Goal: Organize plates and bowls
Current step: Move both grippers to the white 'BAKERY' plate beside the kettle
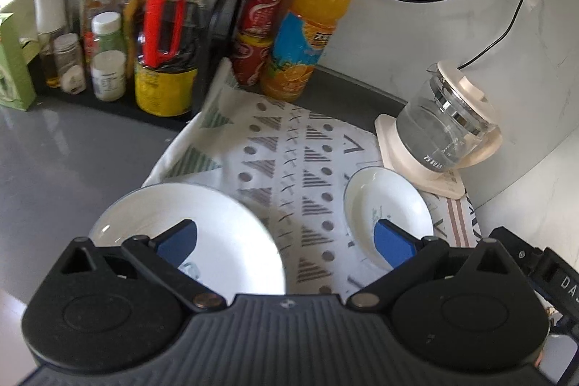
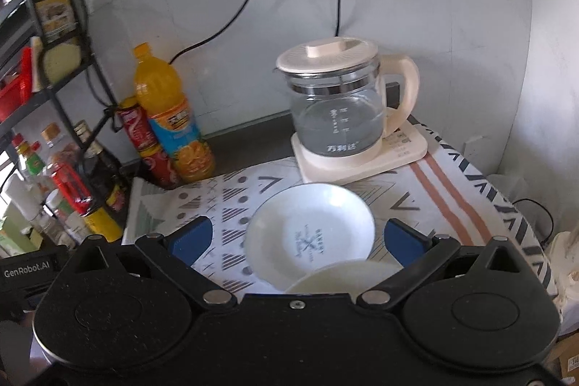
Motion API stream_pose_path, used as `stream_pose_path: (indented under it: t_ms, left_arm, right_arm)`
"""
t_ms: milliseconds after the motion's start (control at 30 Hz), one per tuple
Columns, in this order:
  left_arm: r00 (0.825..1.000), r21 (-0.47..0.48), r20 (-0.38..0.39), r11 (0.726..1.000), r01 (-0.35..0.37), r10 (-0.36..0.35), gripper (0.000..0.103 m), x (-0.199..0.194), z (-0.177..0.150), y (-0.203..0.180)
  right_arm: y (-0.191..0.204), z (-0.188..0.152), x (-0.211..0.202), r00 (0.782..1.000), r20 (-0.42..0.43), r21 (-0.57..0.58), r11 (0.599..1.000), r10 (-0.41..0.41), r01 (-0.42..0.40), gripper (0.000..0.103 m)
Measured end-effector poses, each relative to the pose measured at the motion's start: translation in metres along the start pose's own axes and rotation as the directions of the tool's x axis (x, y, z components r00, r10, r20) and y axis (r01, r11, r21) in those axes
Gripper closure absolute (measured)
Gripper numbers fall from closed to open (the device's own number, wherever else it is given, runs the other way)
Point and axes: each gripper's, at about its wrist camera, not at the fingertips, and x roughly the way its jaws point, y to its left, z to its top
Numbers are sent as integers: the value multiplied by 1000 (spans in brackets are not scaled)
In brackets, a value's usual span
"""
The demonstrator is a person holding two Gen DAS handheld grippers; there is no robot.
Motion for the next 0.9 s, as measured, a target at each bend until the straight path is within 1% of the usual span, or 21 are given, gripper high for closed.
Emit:
stream_pose_path:
  t_ms: [67,133,200,333,467,567,633,767,900]
  left_arm:
    - [1000,11,-8,1000,-11,11,0,11,5,-10]
    - [1000,-3,-20,1000,7,-7,0,20,10,-18]
    - [1000,-5,-17,1000,17,-17,0,27,12,-27]
    - [999,-6,-39,1000,0,-1,0,46,18,-42]
    - [997,6,-76,1000,-24,24,0,64,22,-56]
    - [993,1,-121,1000,-15,15,0,78,23,-65]
    - [990,-3,-138,1000,-26,25,0,85,23,-70]
    - [987,-16,-160,999,-29,26,0,100,24,-77]
    - [980,-39,-197,998,-42,33,1,117,25,-80]
  right_arm:
    - [-8,6,9,1000,-17,0,1000,-1,1,1]
    - [-17,13,20,999,-32,-16,1000,2,-2,1]
    - [-26,20,29,999,-42,-11,1000,-7,6,1]
    - [-42,30,45,996,-86,5,1000,28,-28,1]
    - [-53,38,61,992,-125,-11,999,29,-31,1]
    - [-64,44,74,986,-159,-4,999,44,-45,1]
    - [-70,47,83,982,-182,-3,999,48,-50,1]
    - [-81,51,100,968,-237,-11,997,77,-81,1]
    - [-89,54,117,954,-280,-23,993,106,-118,2]
